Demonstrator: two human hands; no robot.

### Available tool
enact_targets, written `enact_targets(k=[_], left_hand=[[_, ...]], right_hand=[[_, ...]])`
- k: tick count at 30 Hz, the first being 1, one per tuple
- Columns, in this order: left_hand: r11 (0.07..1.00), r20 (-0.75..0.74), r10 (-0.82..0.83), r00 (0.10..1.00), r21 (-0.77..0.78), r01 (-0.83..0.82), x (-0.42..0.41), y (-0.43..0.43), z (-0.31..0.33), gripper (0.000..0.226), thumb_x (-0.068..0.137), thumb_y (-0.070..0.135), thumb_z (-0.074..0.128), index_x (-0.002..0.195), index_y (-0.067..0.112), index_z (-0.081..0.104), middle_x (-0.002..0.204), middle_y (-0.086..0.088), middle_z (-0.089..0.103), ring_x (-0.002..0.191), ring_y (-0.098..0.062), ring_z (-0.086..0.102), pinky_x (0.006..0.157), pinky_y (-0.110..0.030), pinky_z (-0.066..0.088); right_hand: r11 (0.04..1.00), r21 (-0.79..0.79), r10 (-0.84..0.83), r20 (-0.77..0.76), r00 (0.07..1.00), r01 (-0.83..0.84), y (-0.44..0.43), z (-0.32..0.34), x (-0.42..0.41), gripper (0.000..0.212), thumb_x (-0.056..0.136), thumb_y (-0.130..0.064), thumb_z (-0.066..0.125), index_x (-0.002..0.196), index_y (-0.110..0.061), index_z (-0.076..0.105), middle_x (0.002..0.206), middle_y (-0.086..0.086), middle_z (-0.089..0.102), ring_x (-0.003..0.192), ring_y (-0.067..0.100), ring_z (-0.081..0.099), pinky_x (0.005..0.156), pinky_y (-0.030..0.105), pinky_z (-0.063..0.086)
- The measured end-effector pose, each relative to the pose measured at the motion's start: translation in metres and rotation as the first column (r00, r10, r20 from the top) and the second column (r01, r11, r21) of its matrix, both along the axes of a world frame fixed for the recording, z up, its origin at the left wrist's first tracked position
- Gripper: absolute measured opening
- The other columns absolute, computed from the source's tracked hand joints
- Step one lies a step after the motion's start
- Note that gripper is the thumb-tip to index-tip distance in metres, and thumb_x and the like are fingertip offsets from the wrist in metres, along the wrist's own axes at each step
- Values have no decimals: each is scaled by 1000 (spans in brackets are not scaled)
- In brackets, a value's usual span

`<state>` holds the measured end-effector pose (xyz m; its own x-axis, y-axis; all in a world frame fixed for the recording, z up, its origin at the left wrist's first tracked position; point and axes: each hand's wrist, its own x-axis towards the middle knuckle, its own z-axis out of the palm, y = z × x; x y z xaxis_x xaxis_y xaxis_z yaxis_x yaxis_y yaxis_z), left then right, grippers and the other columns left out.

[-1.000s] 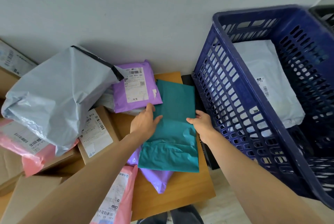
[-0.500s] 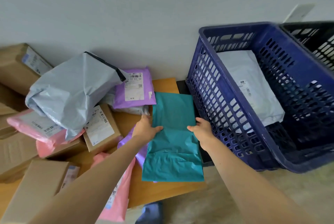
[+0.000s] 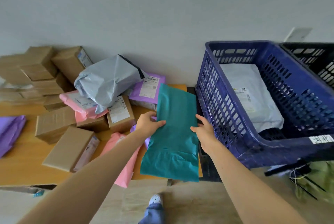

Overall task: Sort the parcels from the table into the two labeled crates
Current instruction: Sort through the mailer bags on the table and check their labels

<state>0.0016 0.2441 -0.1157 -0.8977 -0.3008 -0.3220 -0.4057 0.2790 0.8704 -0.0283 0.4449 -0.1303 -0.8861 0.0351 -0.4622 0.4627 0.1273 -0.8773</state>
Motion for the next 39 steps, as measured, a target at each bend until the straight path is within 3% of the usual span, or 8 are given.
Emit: enact_targets(k=[3, 7, 14, 18, 24, 30, 33, 39], left_hand=[[1000, -70, -3, 998, -18, 2, 18, -5, 20, 31, 80, 22, 78, 104, 18, 58, 97, 5, 63, 87, -11, 60, 80, -26, 48], [999, -80, -34, 996, 20, 36, 31, -12, 43, 32, 81, 11, 74, 98, 20, 48, 105, -4, 64, 94, -18, 63, 86, -35, 53], [989, -98, 30, 995, 146, -15, 52, -31, 95, 36, 83, 9, 73, 106, 14, 45, 103, -9, 65, 82, -21, 69, 59, -32, 58], [988, -144, 92, 985, 139, -72, 59, -50, 116, 36, 82, 7, 70, 111, 10, 48, 106, -14, 66, 89, -31, 70, 69, -41, 60], [995, -200, 55, 978, 91, -37, 68, -80, 130, 26, 81, 10, 67, 95, 22, 49, 98, -9, 72, 73, -20, 70, 51, -26, 53], [999, -269, -8, 963, 48, 22, 76, -99, 126, 31, 78, 4, 69, 92, 23, 49, 97, -1, 70, 82, -19, 70, 66, -33, 59], [998, -289, -61, 955, -7, 62, 80, -107, 124, 37, 73, 11, 79, 91, 24, 50, 95, 11, 64, 83, -8, 66, 69, -30, 59], [967, -283, -203, 937, -210, 146, 86, -121, 117, 54, 65, 37, 86, 101, 18, 52, 107, 5, 62, 102, -10, 60, 85, -28, 53]], right_hand=[[997, -39, 58, -65, 996, -61, -11, 12, 10, 57, 90, 9, 55, 138, -22, 50, 122, 4, 50, 89, 13, 59, 89, 39, 53], [989, -114, 85, -70, 994, -93, -29, 26, 20, 45, 92, -8, 62, 133, -24, 54, 131, 3, 50, 116, 22, 54, 103, 44, 45], [956, -213, 177, -128, 976, -202, -71, 64, 25, 42, 94, -22, 61, 135, -19, 53, 137, 4, 55, 121, 21, 54, 104, 41, 45], [936, -180, 275, -157, 949, -301, -98, 82, 29, 46, 94, -31, 61, 138, -19, 50, 138, 2, 54, 120, 18, 55, 99, 34, 47], [933, -91, 314, -266, 911, -349, -141, 113, 37, 52, 93, -31, 62, 140, -12, 50, 143, 2, 50, 131, 17, 47, 113, 36, 35], [916, -179, 289, -329, 899, -360, -180, 133, 56, 22, 93, -31, 61, 112, -22, 66, 117, 2, 67, 107, 18, 64, 94, 36, 53], [936, -178, 227, -353, 907, -304, -195, 135, 62, 34, 90, -25, 67, 121, -10, 63, 116, 8, 67, 106, 23, 65, 93, 42, 54], [959, -238, 84, -288, 954, -156, -208, 134, 72, 36, 86, -10, 68, 120, -8, 59, 110, 9, 68, 94, 23, 67, 63, 21, 56]])
